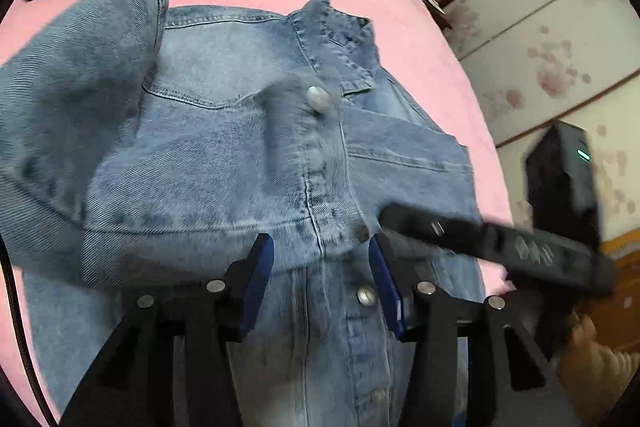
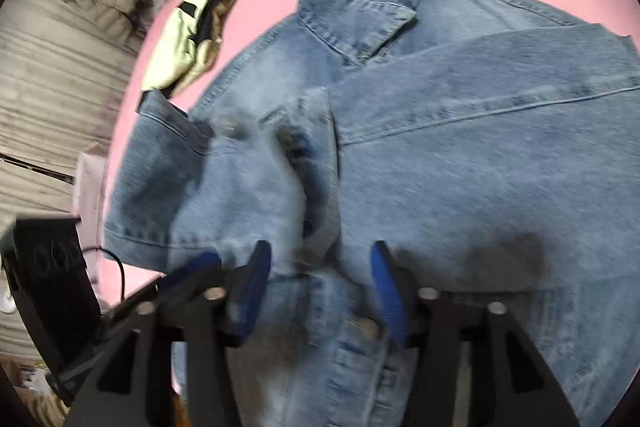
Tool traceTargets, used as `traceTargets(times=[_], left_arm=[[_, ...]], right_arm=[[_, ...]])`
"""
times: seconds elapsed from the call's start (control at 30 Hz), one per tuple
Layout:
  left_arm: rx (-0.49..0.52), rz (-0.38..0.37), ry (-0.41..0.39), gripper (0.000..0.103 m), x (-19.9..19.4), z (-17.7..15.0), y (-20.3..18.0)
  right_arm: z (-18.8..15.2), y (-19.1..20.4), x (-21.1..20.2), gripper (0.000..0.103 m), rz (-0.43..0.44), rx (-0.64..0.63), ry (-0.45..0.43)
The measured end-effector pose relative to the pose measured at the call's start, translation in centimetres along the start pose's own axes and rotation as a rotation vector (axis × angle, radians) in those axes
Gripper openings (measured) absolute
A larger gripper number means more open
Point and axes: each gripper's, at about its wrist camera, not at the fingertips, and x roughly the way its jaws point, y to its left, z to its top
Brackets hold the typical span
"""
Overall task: Fold large clothes
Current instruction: 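Lift the cuff with the left tool and carry it across the jacket front, then close the right tool on the buttoned cuff while the left tool opens and releases it, then lay the cuff onto the jacket front with the right tool and open it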
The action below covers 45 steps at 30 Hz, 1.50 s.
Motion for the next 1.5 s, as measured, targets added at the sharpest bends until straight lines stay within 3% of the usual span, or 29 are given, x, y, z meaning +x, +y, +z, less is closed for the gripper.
traceTargets(times=[0.17, 0.37, 0.57, 0.8, 1.03, 1.13, 1.2, 1.3, 1.5], left_arm=[[-0.007, -0.01, 0.019, 0.048, -3.4, -1.5, 0.8], [-0.084, 0.053, 0.015, 0.049, -6.6, -2.8, 4.9], [-0.159, 0.109, -0.02, 0.049, -7.1, -2.0, 8.6], [-0.166, 0.11, -0.042, 0.05, -6.9, -0.9, 9.9], [-0.175, 0.096, -0.036, 0.05, -6.2, -0.9, 9.9], [-0.164, 0.106, -0.036, 0.05, -6.1, -1.0, 9.8], [-0.162, 0.108, -0.036, 0.051, -6.1, -1.0, 9.7], [-0.168, 0.112, -0.038, 0.053, -6.0, -1.0, 9.8], [-0.174, 0.1, -0.036, 0.056, -4.5, -1.1, 9.5]], right_arm=[[0.9, -0.8, 1.7, 0.056, 0.053, 0.055, 0.044], [-0.3, -1.8, 3.2, 0.056, 0.081, 0.101, 0.109], [-2.0, -2.2, 3.9, 0.057, 0.126, 0.14, 0.12], [-2.0, -0.9, 5.3, 0.056, 0.257, 0.172, 0.109], [-0.5, -0.4, 5.0, 0.042, 0.262, 0.185, 0.004], [-0.1, -0.5, 5.4, 0.012, 0.179, 0.171, 0.021], [0.2, 0.1, 5.0, 0.011, 0.15, 0.134, 0.019], [1.0, 2.5, 1.6, 0.01, 0.104, 0.007, -0.069], [3.0, 7.3, -7.9, 0.01, -0.049, -0.264, -0.368]])
